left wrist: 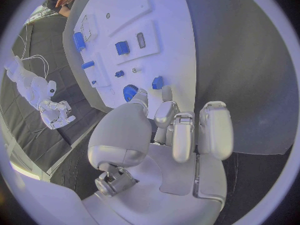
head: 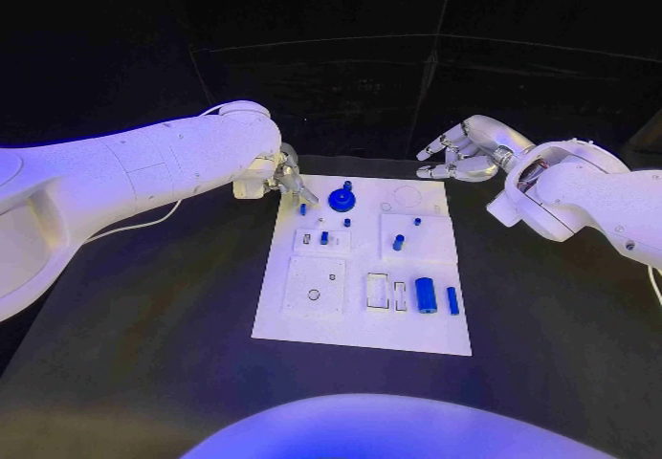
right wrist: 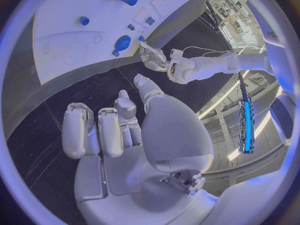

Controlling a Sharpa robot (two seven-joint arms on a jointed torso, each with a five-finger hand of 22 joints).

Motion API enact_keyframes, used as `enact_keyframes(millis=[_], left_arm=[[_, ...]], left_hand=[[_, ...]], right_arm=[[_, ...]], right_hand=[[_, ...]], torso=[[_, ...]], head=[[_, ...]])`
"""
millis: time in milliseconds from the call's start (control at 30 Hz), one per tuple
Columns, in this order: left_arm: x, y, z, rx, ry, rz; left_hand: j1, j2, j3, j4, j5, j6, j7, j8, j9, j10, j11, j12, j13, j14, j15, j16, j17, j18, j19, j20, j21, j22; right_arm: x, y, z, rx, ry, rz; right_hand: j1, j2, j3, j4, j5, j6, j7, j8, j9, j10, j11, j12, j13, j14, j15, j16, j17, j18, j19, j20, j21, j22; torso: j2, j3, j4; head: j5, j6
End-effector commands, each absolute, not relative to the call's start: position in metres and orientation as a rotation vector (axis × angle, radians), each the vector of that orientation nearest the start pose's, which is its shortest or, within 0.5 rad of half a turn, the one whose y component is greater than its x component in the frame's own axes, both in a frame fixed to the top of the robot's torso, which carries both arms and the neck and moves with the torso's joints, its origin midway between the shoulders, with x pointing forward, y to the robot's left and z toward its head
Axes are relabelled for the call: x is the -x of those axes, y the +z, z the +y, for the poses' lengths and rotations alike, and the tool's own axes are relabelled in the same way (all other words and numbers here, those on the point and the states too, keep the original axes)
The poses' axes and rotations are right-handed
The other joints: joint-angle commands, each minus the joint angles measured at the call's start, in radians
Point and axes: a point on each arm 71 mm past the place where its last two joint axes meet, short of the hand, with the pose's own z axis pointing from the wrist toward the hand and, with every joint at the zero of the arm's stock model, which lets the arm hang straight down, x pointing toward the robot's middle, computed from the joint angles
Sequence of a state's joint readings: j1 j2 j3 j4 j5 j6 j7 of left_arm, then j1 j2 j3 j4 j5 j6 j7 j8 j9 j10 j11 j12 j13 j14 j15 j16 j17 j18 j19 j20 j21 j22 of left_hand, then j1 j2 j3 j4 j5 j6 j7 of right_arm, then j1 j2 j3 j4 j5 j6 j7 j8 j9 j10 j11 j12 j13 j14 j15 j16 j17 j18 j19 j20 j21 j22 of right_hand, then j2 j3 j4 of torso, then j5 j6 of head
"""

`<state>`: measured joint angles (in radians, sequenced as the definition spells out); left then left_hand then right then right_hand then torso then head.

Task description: Assemble the parts on the task board

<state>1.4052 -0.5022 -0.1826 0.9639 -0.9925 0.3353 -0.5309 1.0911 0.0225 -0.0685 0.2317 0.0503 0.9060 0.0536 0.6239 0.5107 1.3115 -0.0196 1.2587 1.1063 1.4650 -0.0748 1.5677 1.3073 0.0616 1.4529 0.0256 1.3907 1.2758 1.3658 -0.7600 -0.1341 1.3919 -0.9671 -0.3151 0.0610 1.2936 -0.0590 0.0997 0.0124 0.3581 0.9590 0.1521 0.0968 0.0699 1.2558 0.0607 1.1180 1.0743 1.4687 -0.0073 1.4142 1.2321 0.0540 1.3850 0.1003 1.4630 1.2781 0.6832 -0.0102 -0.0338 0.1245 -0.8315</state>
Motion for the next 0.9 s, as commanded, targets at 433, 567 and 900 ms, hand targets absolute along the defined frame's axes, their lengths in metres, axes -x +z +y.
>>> enact_keyframes(millis=[433, 567, 900], left_arm=[[-0.5812, -0.1902, 0.2120, 0.196, -0.129, 2.380], [-0.5808, -0.1925, 0.2112, 0.196, -0.129, 2.385], [-0.5800, -0.1961, 0.2123, 0.205, -0.127, 2.383]], left_hand=[[0.028, 0.012, -0.004, -0.012, -0.003, 0.007, -0.002, -0.002, -0.006, 0.007, 0.000, 0.002, -0.001, 0.106, -0.007, 0.003, 0.263, 0.000, 0.007, 0.001, 0.004, 0.002], [0.030, 0.013, -0.004, -0.013, -0.003, 0.007, -0.002, -0.003, -0.006, 0.008, 0.000, 0.003, -0.001, 0.106, -0.006, 0.003, 0.263, 0.000, 0.007, 0.001, 0.004, 0.002], [0.034, 0.015, -0.004, -0.015, -0.003, 0.007, -0.002, -0.003, -0.007, 0.008, 0.000, 0.003, -0.001, 0.106, -0.006, 0.003, 0.263, 0.000, 0.007, 0.002, 0.004, 0.002]], right_arm=[[-0.5257, -0.1402, -0.1949, -0.134, 0.918, 1.654], [-0.5257, -0.1402, -0.1948, -0.134, 0.918, 1.654], [-0.5259, -0.1402, -0.1954, -0.135, 0.916, 1.653]], right_hand=[[-0.010, 0.002, -0.004, 0.001, 0.006, 0.006, -0.002, 0.006, -0.002, -0.003, 0.000, -0.005, -0.001, 0.037, -0.006, -0.004, 0.002, 0.010, -0.007, -0.001, -0.007, 0.000], [-0.010, 0.002, -0.004, 0.001, 0.006, 0.006, -0.002, 0.006, -0.002, -0.003, 0.000, -0.005, -0.001, 0.037, -0.006, -0.004, 0.002, 0.010, -0.007, -0.001, -0.007, 0.000], [-0.010, 0.002, -0.004, 0.001, 0.006, 0.006, -0.002, 0.006, -0.002, -0.003, 0.000, -0.005, -0.001, 0.037, -0.006, -0.004, 0.002, 0.010, -0.007, -0.001, -0.007, 0.000]], torso=[[0.000, -0.0003, 0.0001], [0.000, -0.0003, -0.0007], [0.000, 0.0002, 0.0009]], head=[[-0.003, 0.000], [-0.003, -0.003], [-0.006, -0.007]])
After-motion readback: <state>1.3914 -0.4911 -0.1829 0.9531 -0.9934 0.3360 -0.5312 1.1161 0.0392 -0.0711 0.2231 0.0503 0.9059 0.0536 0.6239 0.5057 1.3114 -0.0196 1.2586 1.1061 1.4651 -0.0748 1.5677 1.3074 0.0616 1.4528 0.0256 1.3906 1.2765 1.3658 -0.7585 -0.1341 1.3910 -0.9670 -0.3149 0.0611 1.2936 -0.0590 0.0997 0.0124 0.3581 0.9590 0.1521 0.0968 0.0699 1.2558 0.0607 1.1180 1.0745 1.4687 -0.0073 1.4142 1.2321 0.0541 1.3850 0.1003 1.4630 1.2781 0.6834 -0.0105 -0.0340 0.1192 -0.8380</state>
